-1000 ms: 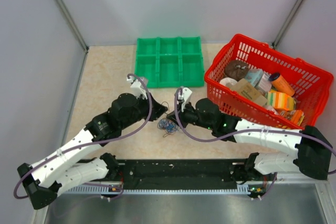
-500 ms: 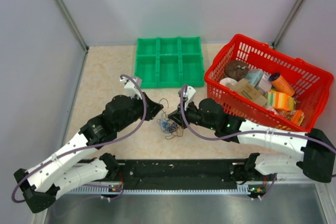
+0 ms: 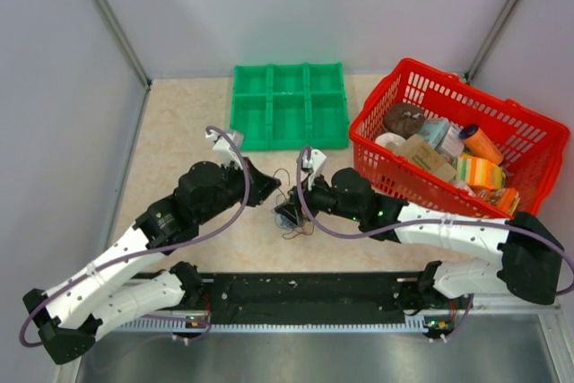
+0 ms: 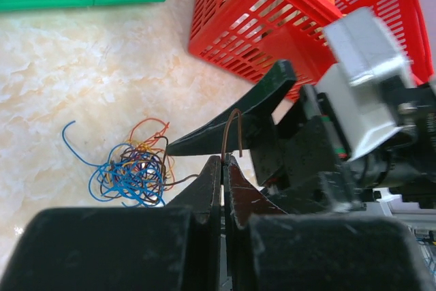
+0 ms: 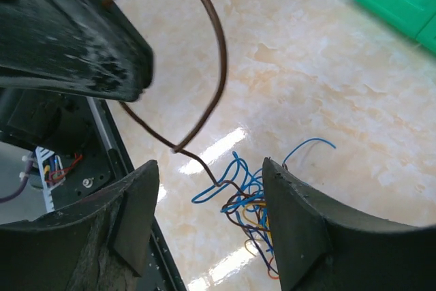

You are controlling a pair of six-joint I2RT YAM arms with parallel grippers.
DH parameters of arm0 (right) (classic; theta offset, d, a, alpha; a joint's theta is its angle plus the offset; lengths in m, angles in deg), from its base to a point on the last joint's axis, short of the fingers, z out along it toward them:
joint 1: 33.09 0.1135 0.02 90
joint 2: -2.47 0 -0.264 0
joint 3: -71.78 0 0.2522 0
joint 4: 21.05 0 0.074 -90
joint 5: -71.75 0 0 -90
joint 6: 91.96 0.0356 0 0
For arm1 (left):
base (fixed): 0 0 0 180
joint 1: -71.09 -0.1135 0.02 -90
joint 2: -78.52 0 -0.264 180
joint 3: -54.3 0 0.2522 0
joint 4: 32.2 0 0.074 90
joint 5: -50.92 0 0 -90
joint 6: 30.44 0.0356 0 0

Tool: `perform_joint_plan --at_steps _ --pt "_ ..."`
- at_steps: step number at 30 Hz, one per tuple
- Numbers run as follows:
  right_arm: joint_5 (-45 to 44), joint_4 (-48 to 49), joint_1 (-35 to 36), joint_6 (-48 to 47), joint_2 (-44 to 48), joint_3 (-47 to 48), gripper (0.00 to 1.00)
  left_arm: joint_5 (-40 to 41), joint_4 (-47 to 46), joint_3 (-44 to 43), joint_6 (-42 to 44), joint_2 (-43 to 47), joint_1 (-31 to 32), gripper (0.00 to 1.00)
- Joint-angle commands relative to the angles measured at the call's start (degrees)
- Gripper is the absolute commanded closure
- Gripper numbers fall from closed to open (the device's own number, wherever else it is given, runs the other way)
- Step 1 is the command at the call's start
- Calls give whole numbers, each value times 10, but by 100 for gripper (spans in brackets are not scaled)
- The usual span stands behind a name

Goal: Untangle the cables

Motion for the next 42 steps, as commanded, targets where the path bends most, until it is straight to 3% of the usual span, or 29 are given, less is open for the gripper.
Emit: perform_joint_plan --at_steps 1,3,5,6,7,11,13,14,16,22,26,36,38,42 --pt "-18 42 5 -4 -31 36 44 -15 -21 -36 3 3 -2 100" --pt "-43 36 5 -4 -44 45 60 -14 -20 -38 3 6 -2 100" --pt "-69 32 5 -2 -45 50 92 -13 -18 -37 5 8 -2 100" --pt "-72 32 5 2 -43 50 100 -14 -17 -37 8 10 -2 100" --pt "-69 36 5 8 -38 46 100 -13 -17 -34 13 9 -2 99" --pt "-103 49 5 45 -7 24 100 37 1 -6 19 17 -2 22" --pt "-115 40 5 64 3 24 100 53 -20 42 13 41 -3 6" --pt "-116 33 4 77 7 27 100 53 -47 71 8 56 -2 4" --pt "-112 21 3 103 9 34 100 29 -114 129 3 80 -3 5" --pt "-92 -13 -1 149 12 60 100 -31 -275 236 36 66 -2 25" --pt "-88 -37 -3 172 26 76 100 -60 -337 272 69 24 -2 13" --pt "-72 -76 -4 216 40 115 100 -12 -523 331 130 -95 1 14" --pt "-69 -75 -5 223 43 120 100 -5 -558 332 129 -121 1 21" --pt "-72 -88 -6 224 48 139 100 9 -599 335 118 -160 1 50"
